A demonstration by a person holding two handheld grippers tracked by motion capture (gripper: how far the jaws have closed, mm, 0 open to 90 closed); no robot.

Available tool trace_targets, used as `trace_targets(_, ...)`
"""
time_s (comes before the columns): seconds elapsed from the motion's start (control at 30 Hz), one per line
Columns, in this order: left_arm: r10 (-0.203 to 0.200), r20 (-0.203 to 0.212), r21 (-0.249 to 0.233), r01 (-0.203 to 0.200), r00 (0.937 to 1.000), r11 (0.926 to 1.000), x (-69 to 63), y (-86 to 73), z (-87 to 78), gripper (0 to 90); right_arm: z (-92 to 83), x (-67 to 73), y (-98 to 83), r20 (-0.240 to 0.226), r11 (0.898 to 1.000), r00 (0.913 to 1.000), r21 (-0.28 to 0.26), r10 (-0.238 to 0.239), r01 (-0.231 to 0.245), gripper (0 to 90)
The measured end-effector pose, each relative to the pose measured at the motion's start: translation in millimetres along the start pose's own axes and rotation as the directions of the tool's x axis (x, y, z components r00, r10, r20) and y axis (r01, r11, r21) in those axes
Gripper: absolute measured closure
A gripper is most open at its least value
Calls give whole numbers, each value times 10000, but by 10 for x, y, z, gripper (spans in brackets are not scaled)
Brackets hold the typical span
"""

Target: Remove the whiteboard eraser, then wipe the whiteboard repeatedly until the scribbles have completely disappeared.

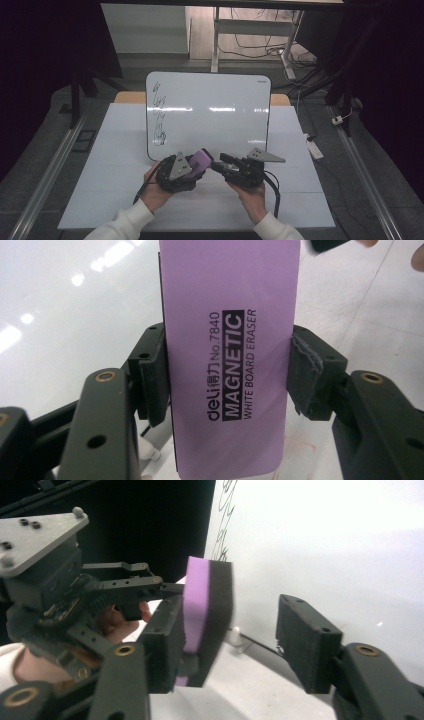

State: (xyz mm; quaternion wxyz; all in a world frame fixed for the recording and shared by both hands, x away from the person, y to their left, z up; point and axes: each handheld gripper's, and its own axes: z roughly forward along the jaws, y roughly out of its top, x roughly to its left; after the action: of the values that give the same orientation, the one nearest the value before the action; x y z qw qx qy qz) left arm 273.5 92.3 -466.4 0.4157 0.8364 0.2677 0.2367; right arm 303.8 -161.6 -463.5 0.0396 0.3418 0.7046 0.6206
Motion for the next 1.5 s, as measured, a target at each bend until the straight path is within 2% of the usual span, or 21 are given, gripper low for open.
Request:
trace_targets(0.07,-154,-36,21,154,9999,9999,42,-25,-9,411,-103,-53,19,-184,9995,9998,-308,81,-87,407)
trace_targets(0.17,-272,-153,-46,271,9995,9996,91,-52,-55,410,-174,-88,31,-125,9994,9999,-332,12,-16,406)
trace_targets(0.23,-394,-241,-173,390,9989,9991,131,-64,-114,410,-282,-147,28,57,9993,9998,-309,-214,215,406)
trace_targets(0.3,-495,-332,-291,485,9982,9984,177,-73,-183,410,-387,-205,16,446,9978,9969,-129,-642,648,407)
trace_targets(0.43,-814,-451,-529,790,9957,9955,277,-81,-295,410,-578,-327,-22,1180,9912,9846,449,-1287,1242,404)
trace_targets(0.6,-1160,-637,-815,1106,9912,9905,414,-84,-431,410,-725,-464,-84,1640,9872,9752,822,-1488,1368,404)
trace_targets(0.63,-1286,-656,-909,1224,9895,9883,440,-86,-452,410,-744,-487,-95,1626,9872,9756,848,-1476,1352,405)
trace_targets(0.67,-1348,-690,-942,1281,9885,9873,468,-88,-473,410,-759,-511,-106,1619,9861,9750,921,-1520,1385,404)
trace_targets(0.8,-1626,-772,-1049,1542,9837,9825,563,-97,-544,410,-774,-569,-167,1748,9758,9641,1243,-2000,1799,399)
trace_targets(0.97,-1928,-957,-1202,1809,9766,9761,677,-81,-626,410,-813,-600,-215,1903,9707,9556,1289,-2252,2031,382)
trace_targets(1.1,-2030,-1321,-1253,1868,9702,9744,727,-69,-681,410,-820,-632,-241,1976,9705,9548,1398,-2220,1967,382)
trace_targets(1.33,-2363,-1610,-1365,2155,9582,9669,859,-19,-698,410,-780,-645,-253,1981,9638,9498,1619,-2421,2119,384)
trace_targets(1.43,-2477,-1776,-1402,2246,9524,9643,961,61,-698,410,-769,-638,-258,2015,9622,9480,1677,-2465,2145,385)
trace_targets(1.5,-2496,-1980,-1304,2269,9479,9652,1060,139,-683,410,-767,-635,-258,2026,9610,9467,1706,-2505,2178,384)
